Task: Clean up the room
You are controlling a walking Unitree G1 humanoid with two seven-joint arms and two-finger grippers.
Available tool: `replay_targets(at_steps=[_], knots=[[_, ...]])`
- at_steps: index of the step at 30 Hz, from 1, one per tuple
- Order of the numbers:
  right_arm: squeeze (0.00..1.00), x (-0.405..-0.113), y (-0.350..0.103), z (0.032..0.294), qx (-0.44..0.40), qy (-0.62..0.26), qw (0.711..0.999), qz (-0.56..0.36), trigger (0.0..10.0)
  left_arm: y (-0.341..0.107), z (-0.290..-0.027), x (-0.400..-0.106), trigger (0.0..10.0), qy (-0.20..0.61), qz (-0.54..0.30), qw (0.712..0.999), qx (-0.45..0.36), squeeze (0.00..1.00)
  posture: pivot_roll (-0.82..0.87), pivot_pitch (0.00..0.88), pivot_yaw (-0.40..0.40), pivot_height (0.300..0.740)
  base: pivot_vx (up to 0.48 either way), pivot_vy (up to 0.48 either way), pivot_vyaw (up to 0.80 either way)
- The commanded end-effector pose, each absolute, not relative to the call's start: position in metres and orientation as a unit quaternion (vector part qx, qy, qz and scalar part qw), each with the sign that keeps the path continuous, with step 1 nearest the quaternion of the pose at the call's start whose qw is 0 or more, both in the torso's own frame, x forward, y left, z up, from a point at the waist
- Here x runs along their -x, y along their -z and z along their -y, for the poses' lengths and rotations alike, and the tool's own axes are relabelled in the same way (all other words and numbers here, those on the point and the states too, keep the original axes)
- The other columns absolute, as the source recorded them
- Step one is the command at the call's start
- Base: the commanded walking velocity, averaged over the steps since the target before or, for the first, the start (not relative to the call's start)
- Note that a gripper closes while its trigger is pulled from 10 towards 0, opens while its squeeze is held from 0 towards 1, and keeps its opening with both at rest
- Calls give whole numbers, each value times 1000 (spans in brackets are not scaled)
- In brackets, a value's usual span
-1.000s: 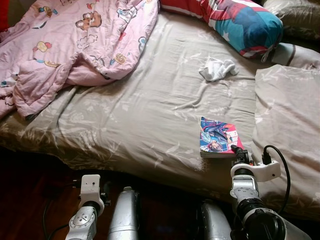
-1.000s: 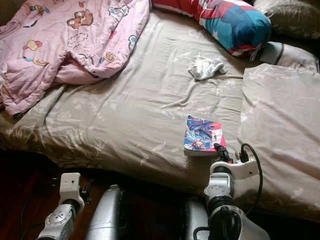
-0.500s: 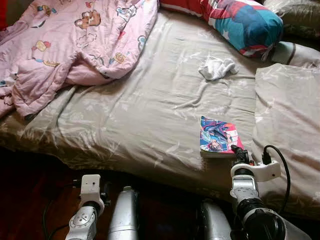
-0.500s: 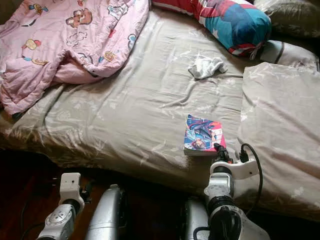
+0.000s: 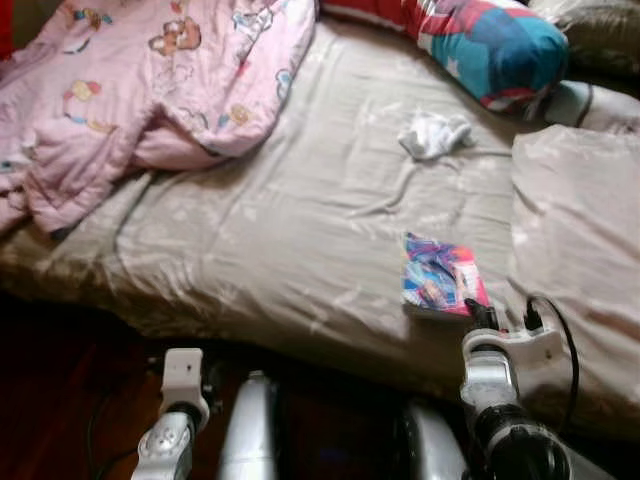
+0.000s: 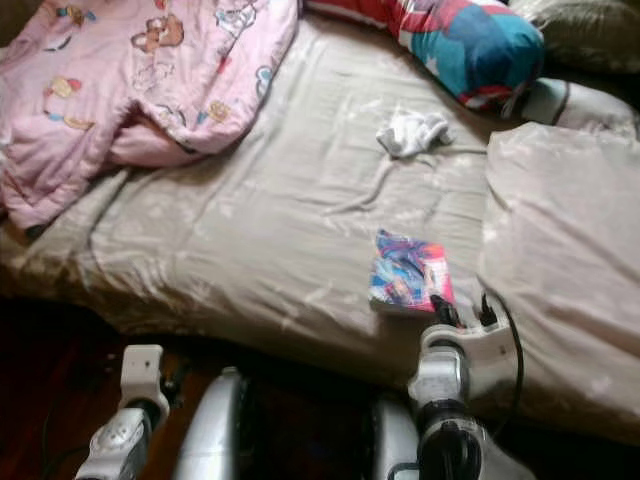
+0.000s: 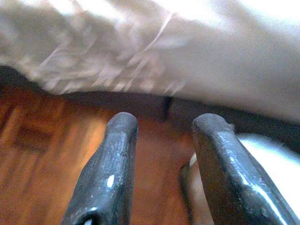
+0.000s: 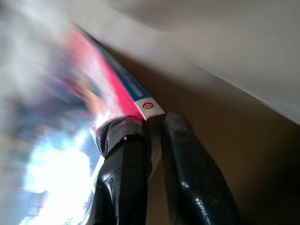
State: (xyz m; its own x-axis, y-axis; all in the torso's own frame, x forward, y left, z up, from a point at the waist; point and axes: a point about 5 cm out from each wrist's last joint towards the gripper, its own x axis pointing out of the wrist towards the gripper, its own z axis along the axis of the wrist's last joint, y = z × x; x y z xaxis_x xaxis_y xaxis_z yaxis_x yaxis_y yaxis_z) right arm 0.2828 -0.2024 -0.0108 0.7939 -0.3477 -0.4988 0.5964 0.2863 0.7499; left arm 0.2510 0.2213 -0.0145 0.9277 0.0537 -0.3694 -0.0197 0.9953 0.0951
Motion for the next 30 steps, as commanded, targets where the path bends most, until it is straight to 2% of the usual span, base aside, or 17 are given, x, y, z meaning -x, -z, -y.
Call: replay_targets(at_steps=[1, 10, 14, 16, 17, 20, 25, 30], knots=[[0, -250, 42, 195, -522, 357, 751, -191, 10000, 23, -227, -239, 10000, -20, -212, 976, -53, 0, 114, 319, 76, 621, 0, 0, 0], [0, -258, 36, 196, -530, 340, 756, -176, 10000, 20, -222, -244, 10000, -13, -206, 977, -56, 0, 116, 313, 73, 621, 0, 0, 0], [0, -277, 19, 192, -524, 281, 790, -149, 10000, 20, -223, -244, 10000, -14, -205, 977, -57, 0, 117, 316, 73, 621, 0, 0, 0], [0, -279, 18, 192, -524, 276, 792, -147, 10000, 20, -223, -243, 10000, -14, -205, 977, -57, 0, 117, 316, 73, 621, 0, 0, 0], [0, -287, 10, 190, -522, 250, 804, -138, 10000, 20, -224, -243, 10000, -15, -205, 977, -57, 0, 117, 317, 73, 621, 0, 0, 0], [0, -298, 0, 188, -517, 225, 816, -126, 10000, 20, -224, -243, 10000, -16, -206, 977, -57, 0, 117, 319, 72, 621, 0, 0, 0], [0, -312, -15, 190, -513, 209, 826, -104, 10000, 19, -223, -244, 10000, -17, -206, 977, -57, 0, 116, 319, 69, 621, 0, 0, 0], [0, -311, -15, 192, -509, 214, 827, -103, 10000, 19, -223, -244, 10000, -17, -206, 977, -57, 0, 114, 319, 67, 621, 0, 0, 0]])
